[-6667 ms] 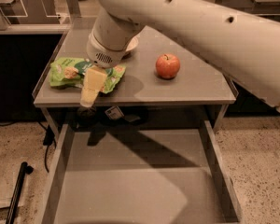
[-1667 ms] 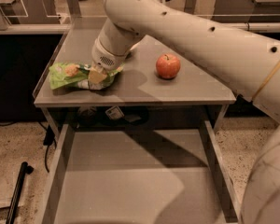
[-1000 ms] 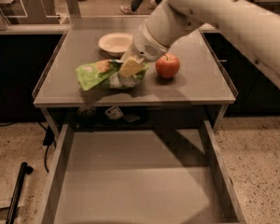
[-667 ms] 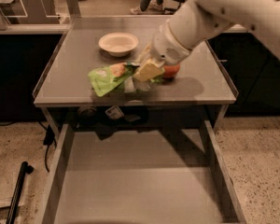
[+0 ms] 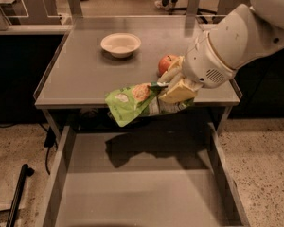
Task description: Place green rice chip bag into top drawer
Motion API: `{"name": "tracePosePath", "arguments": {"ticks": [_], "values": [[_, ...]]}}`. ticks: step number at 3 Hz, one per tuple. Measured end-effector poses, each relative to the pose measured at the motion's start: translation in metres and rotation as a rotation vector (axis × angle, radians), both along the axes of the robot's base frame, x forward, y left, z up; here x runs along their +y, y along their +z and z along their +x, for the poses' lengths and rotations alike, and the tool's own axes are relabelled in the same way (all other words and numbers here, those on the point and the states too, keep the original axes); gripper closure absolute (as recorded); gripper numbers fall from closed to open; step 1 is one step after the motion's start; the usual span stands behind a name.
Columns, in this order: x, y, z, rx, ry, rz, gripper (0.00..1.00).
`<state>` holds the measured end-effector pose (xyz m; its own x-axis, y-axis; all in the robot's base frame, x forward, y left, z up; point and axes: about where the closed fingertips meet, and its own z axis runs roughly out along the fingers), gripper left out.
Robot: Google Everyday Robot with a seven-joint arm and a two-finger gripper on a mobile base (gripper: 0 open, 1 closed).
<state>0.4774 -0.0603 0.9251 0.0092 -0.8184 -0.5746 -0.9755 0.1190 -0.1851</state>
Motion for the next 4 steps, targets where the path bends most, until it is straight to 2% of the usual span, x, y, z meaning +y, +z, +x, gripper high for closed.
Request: {"name": "tracePosePath", "arguments": {"ticks": [2,3,4], "values": [[0.001,-0.010,-0.001,0.007,0.005,0.019,1.00],[-0.002,-0.041,-0.013,0.034,0.003,0.059,1.00],[-0.004,-0.079,-0.030,0.071,-0.027,0.089,1.00]]}}
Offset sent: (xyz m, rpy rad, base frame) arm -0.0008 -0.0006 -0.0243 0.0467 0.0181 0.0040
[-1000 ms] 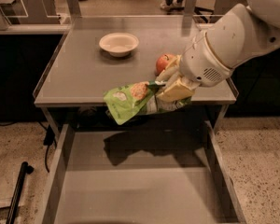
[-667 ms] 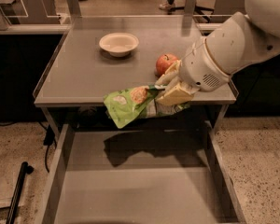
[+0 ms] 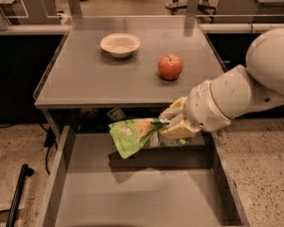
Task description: Place green rice chip bag into top drawer
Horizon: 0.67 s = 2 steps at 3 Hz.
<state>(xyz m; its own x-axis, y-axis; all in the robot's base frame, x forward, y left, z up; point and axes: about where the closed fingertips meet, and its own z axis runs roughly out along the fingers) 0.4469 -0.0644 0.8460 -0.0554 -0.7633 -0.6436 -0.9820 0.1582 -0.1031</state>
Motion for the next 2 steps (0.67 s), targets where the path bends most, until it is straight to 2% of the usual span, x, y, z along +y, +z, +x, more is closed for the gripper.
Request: {"name": "tracePosePath", "arguments": {"ticks": [1,2], "values": [[-0.001,-0.040,-0.011,0.020,-0.038,-0.015,1.00],[-0.007,-0.075,-0.007,0.024,-0.096,-0.035,1.00]]}}
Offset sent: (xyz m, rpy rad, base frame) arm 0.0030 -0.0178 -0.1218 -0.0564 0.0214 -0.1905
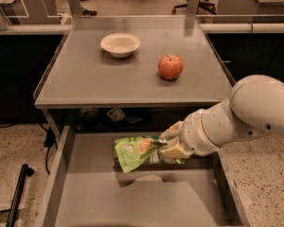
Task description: Place green rice chip bag into top drawer
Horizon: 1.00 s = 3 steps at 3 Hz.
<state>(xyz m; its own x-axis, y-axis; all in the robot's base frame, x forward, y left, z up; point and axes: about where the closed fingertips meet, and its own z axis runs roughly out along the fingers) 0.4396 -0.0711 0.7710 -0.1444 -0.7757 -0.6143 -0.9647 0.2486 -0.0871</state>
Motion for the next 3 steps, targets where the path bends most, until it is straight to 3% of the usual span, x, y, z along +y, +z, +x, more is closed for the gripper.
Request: {"name": "tracePosePath", "arguments": {"ticks": [2,3], "values": [[-0.015,-0.048,0.014,-0.048,-0.106,0.061,1.00],[-0.016,-0.062,0.017,-0.068,-0.130,0.104,1.00]]}}
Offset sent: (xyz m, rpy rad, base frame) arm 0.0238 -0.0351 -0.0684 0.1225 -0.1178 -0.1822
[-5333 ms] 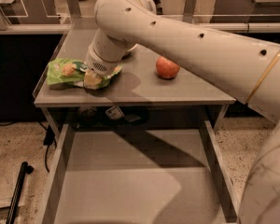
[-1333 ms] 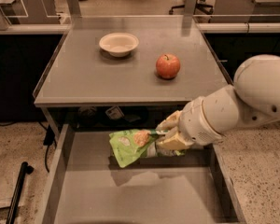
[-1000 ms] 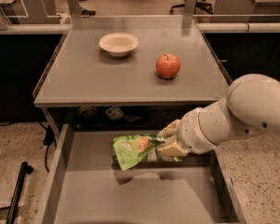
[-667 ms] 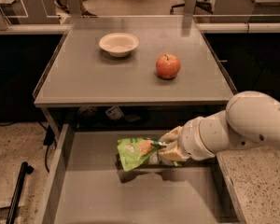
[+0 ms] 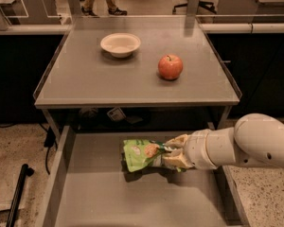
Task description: Place green rice chip bag into top drawer
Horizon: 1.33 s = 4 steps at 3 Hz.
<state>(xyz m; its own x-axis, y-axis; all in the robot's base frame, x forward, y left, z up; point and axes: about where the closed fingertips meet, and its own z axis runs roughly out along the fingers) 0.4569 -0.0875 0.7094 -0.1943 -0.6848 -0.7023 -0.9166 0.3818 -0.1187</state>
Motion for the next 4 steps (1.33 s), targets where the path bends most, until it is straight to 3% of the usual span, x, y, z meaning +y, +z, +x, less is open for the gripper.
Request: {"name": "tracePosePath", "arguments": {"ticks": [1,2,3,4], "values": [[0.002,-0.021,-0.002,0.056,0.015,0.009,1.00],[0.009,-0.034,-0.008,0.154,0.067,-0.020,1.00],[0.020,-0.031,-0.017,0.220,0.134,-0.048,1.00],[0.023,-0.031,-0.020,0.234,0.150,-0.051,0.77]]}}
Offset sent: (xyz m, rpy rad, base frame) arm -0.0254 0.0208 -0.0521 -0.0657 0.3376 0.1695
